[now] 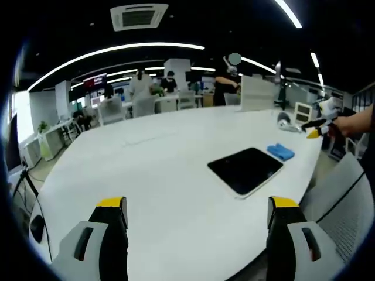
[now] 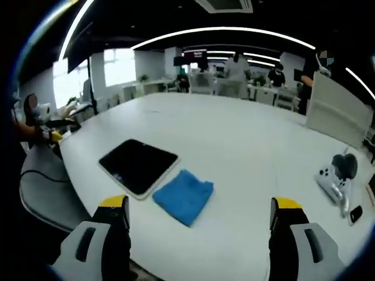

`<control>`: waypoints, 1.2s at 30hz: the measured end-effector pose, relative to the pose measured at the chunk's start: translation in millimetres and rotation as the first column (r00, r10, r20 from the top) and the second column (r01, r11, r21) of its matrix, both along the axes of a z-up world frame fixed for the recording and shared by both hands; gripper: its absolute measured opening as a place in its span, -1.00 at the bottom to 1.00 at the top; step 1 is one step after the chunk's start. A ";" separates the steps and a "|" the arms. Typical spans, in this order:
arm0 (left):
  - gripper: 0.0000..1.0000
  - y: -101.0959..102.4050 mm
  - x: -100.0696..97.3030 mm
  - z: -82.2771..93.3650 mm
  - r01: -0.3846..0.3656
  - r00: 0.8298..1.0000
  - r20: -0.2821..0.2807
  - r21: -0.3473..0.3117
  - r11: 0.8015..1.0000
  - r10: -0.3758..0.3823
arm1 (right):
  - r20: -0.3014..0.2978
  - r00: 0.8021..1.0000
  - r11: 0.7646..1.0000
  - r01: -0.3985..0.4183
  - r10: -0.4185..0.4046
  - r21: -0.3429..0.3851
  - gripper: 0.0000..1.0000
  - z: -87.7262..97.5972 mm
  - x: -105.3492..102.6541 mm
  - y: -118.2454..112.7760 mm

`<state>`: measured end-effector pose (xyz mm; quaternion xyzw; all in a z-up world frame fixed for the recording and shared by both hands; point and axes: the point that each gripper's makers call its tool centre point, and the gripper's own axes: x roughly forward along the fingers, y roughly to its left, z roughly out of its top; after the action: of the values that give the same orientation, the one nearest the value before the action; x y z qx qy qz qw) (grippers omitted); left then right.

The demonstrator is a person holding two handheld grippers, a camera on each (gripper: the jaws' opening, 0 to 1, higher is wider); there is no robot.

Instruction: Wipe the mirror surface with the cleaning cloth until all visible marks leave the cleaned area.

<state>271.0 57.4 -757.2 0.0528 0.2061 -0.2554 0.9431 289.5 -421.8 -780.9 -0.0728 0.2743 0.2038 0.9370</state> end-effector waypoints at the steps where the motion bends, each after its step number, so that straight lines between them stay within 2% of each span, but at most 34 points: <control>1: 0.99 0.1 0.0 -0.2 0.000 1.000 -0.002 0.000 1.000 0.000 | 0.000 1.000 1.000 -0.003 0.003 0.000 0.99 -0.3 1.2 1.2; 9: 0.99 -0.9 -1.0 -1.6 0.009 1.000 -0.008 -0.009 1.000 -0.009 | -0.007 1.000 1.000 -0.013 0.013 0.019 0.94 -4.2 13.6 11.4; 10: 0.99 0.0 -1.4 -6.4 0.007 0.999 -0.033 -0.003 1.000 -0.007 | -0.012 1.000 1.000 -0.004 0.004 0.028 0.91 -5.8 14.6 11.8; 11: 0.99 0.5 -5.5 -15.3 0.002 0.996 -0.088 0.003 1.000 -0.002 | -0.040 0.999 0.999 0.005 -0.003 0.051 0.90 -8.2 13.3 15.0; 14: 0.99 0.1 -3.5 -13.9 0.010 0.998 -0.061 0.013 1.000 -0.009 | -0.019 1.000 0.999 -0.008 0.009 0.044 0.90 -3.0 14.9 24.2; 16: 0.99 -0.8 -4.7 -13.2 0.013 0.998 -0.064 0.005 1.000 -0.012 | -0.004 0.999 0.999 -0.052 0.052 0.007 0.90 -7.3 17.3 28.8; 19: 0.99 -0.1 -4.2 -10.1 0.015 0.999 -0.042 0.005 1.000 -0.015 | -0.024 0.999 0.999 -0.043 0.042 -0.011 0.89 -17.3 17.5 26.2; 23: 0.99 -0.4 -3.8 -11.0 0.015 0.998 -0.053 0.004 1.000 -0.014 | -0.014 0.999 0.999 -0.032 0.033 0.025 0.88 -12.1 15.9 29.6; 26: 0.99 -0.5 -3.4 -6.8 0.011 0.999 -0.036 0.000 1.000 -0.011 | -0.018 0.998 0.998 -0.062 0.062 -0.004 0.87 -15.2 16.0 31.9; 31: 0.99 -0.9 -2.8 -6.3 0.011 0.999 -0.033 0.006 1.000 -0.011 | -0.012 0.999 0.999 -0.045 0.045 0.018 0.86 -11.9 20.4 30.9; 36: 0.99 -1.4 -2.9 -6.6 0.009 0.999 -0.031 0.018 1.000 -0.008 | -0.004 0.998 0.998 -0.060 0.060 0.002 0.85 -12.3 24.2 31.8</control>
<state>268.1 56.0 -763.9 0.0583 0.2225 -0.2584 0.9383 313.7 -390.0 -793.2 -0.0798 0.2739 0.2323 0.9299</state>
